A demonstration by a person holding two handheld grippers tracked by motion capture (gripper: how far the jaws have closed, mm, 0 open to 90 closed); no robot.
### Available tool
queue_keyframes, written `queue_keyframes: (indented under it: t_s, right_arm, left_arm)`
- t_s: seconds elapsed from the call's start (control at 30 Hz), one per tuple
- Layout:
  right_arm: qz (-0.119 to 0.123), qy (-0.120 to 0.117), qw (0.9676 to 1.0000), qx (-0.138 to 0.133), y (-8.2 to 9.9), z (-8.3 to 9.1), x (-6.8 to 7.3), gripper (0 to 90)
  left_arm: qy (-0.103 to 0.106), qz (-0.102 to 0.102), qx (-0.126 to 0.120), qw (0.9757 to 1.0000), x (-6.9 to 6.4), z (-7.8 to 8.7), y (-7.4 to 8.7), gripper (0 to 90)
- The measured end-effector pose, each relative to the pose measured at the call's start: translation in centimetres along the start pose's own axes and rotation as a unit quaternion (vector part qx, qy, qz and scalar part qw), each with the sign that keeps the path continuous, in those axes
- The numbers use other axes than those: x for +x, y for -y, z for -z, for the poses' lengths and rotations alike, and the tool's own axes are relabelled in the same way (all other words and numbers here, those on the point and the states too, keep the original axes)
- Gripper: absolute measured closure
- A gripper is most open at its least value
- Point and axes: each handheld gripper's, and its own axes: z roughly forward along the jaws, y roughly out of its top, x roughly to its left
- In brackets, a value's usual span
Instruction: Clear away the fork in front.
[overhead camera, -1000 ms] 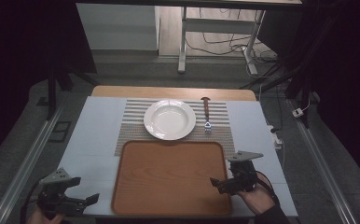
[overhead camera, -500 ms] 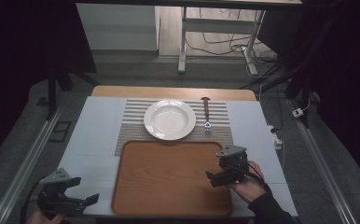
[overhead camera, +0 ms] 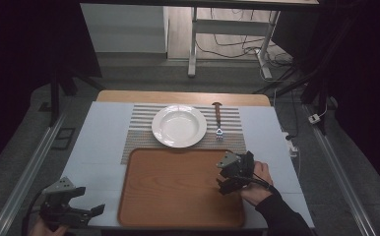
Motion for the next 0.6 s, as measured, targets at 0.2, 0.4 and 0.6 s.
queue_keyframes:
  t_s: [0.2, 0.4, 0.6]
  right_arm:
    - [0.044, 0.018, 0.9987, 0.017, -0.9, -0.7, 0.1, 0.0]
    - [0.073, 0.040, 0.9962, 0.026, -1.7, -1.2, -0.2, 0.0]
    - [0.096, 0.055, 0.9932, 0.039, -2.5, -1.9, -0.8, 0.0]
  left_arm:
    - [0.000, 0.000, 0.000, 1.0000, 0.0, 0.0, 0.0, 0.0]
    - [0.000, 0.000, 0.001, 1.0000, 0.0, 0.0, 0.0, 0.0]
    - [0.001, 0.001, 0.001, 1.0000, 0.0, 0.0, 0.0, 0.0]
